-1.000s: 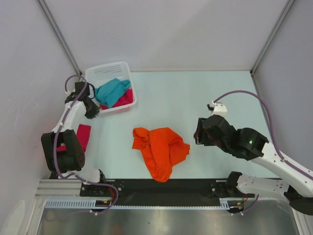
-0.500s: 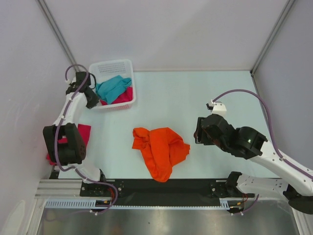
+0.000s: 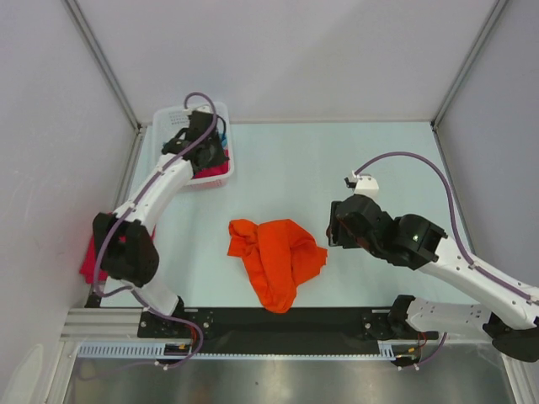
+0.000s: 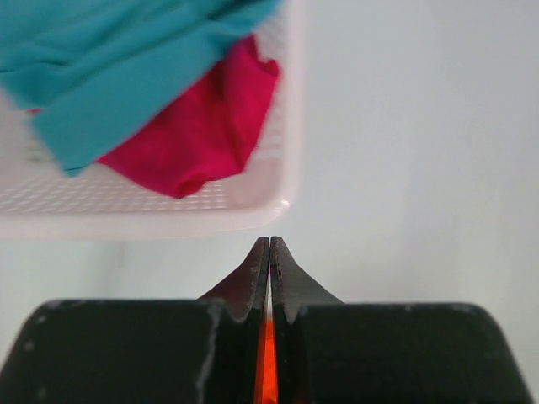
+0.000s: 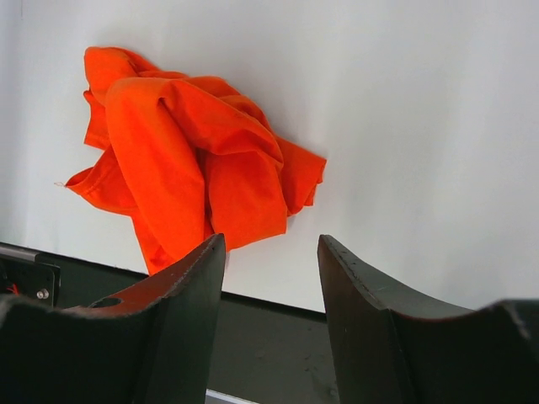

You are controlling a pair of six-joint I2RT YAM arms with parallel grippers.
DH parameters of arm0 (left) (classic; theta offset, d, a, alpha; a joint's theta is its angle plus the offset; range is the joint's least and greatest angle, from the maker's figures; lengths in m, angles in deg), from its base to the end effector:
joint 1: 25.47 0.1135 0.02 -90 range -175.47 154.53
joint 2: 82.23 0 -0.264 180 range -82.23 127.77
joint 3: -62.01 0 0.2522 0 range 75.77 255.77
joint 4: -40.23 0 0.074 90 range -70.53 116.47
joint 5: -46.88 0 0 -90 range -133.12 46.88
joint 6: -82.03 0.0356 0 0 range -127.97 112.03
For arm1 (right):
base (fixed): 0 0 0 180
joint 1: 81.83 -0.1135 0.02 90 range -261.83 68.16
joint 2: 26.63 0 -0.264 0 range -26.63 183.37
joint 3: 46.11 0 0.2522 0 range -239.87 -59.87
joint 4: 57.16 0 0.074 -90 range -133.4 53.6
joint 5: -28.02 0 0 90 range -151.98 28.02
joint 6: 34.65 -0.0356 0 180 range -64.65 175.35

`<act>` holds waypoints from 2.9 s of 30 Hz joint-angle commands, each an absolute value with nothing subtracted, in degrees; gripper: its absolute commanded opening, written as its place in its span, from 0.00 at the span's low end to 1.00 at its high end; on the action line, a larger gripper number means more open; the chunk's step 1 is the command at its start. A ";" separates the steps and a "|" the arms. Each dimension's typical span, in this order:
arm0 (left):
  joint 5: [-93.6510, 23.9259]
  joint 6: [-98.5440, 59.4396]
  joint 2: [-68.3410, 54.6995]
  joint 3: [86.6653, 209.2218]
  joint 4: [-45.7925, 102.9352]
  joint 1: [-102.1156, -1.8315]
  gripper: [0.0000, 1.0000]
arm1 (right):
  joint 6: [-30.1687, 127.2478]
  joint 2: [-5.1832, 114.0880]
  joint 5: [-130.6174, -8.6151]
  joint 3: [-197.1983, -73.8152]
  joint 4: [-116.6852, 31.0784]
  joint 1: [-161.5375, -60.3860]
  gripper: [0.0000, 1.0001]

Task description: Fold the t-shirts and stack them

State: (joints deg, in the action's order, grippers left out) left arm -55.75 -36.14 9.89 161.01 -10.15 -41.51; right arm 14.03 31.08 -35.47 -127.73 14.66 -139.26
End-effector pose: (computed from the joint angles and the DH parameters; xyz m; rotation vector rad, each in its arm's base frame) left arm 0.3472 -0.0917 0.3327 -0.3531 2.2840 -0.1365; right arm 0.1106 0.1435 0.3603 -0.1163 2.3154 0.3201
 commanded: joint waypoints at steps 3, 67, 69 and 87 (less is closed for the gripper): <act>-47.01 -30.13 19.54 163.05 -2.55 -48.85 0.05 | 13.35 31.29 -34.03 -130.01 14.52 -140.72 0.53; -57.45 -38.03 57.34 202.07 -13.96 -29.87 0.05 | 12.38 45.18 -35.43 -137.31 16.63 -146.43 0.53; -56.49 -39.35 57.43 201.72 -13.96 -28.30 0.05 | 12.38 45.44 -35.52 -137.30 16.46 -146.52 0.53; -54.03 -38.48 55.41 202.25 -13.70 -24.85 0.05 | 13.08 48.96 -36.31 -138.62 14.70 -148.01 0.53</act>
